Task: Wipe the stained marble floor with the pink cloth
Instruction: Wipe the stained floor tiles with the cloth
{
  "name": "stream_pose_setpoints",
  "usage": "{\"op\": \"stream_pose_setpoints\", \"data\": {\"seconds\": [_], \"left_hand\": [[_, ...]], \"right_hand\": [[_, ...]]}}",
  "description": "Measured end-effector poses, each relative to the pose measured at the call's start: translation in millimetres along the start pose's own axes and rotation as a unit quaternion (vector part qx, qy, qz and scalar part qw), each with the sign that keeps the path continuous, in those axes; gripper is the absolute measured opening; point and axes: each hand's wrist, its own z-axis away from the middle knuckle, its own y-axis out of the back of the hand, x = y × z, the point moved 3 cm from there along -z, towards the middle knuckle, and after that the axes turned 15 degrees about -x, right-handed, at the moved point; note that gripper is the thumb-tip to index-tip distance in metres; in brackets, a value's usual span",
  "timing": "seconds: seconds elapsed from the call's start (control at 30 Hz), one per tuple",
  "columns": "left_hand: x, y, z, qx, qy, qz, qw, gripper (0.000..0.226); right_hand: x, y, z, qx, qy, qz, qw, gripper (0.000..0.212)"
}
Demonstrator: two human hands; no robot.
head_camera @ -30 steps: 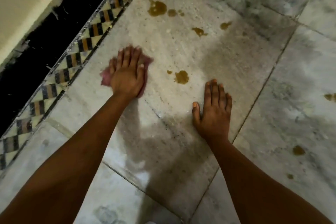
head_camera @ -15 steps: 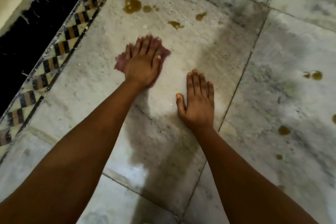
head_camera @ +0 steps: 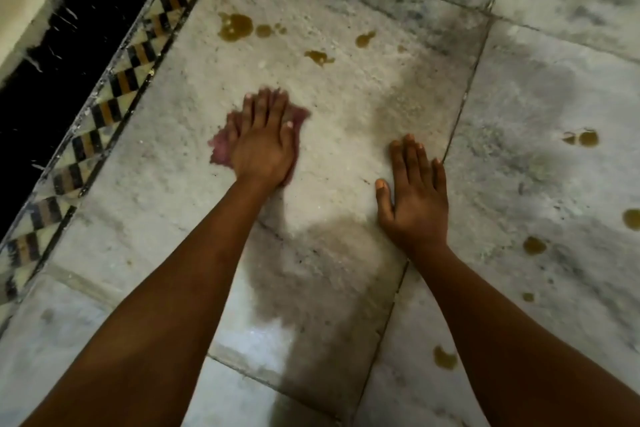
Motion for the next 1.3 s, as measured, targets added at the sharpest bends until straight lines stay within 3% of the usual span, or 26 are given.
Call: {"op": "stream_pose_setpoints", "data": {"seconds": [0.07, 0.17, 0.3, 0.4, 0.53, 0.67, 0.77, 1.03, 1.3], "left_hand": [[30, 1, -22, -0.006, -0.003, 0.008, 1.000, 0.058], [64, -12, -7, -0.010, -0.079, -0.017, 0.997, 0.057], [35, -25, 50, -0.029, -0.167, -0.072, 0.983, 0.056], [-2, -11, 36, -0.010, -0.087, -0.049, 0.995, 0.054], [23, 12, -32, -0.004, 0.029, 0.011, 1.000, 0.054], [53, 1, -10, -0.019, -0.066, -0.009, 0.998, 0.061], [15, -9, 29, -0.007, -0.107, -0.043, 0.993, 0.058], [-77, 27, -44, 0.033, 0.105, 0.007, 0.994, 0.055], [-86, 78, -155, 0.018, 0.152, 0.055, 0.987, 0.055]], "right_hand": [[0, 1, -1, 0.004, 0.002, -0.001, 1.000, 0.064], [1, 1, -1, 0.006, -0.001, 0.001, 1.000, 0.063], [0, 1, -2, -0.004, -0.001, 0.000, 1.000, 0.064], [2, 0, -2, -0.007, 0.000, -0.007, 1.000, 0.063], [2, -1, -1, -0.017, -0.003, 0.003, 1.000, 0.063], [0, 3, 1, -0.029, -0.004, 0.008, 1.000, 0.066], [-6, 10, -11, -0.021, 0.017, 0.019, 0.999, 0.070], [-34, 21, -89, -0.011, -0.010, -0.001, 1.000, 0.077], [-34, 16, -94, -0.009, -0.019, 0.018, 1.000, 0.076]]}}
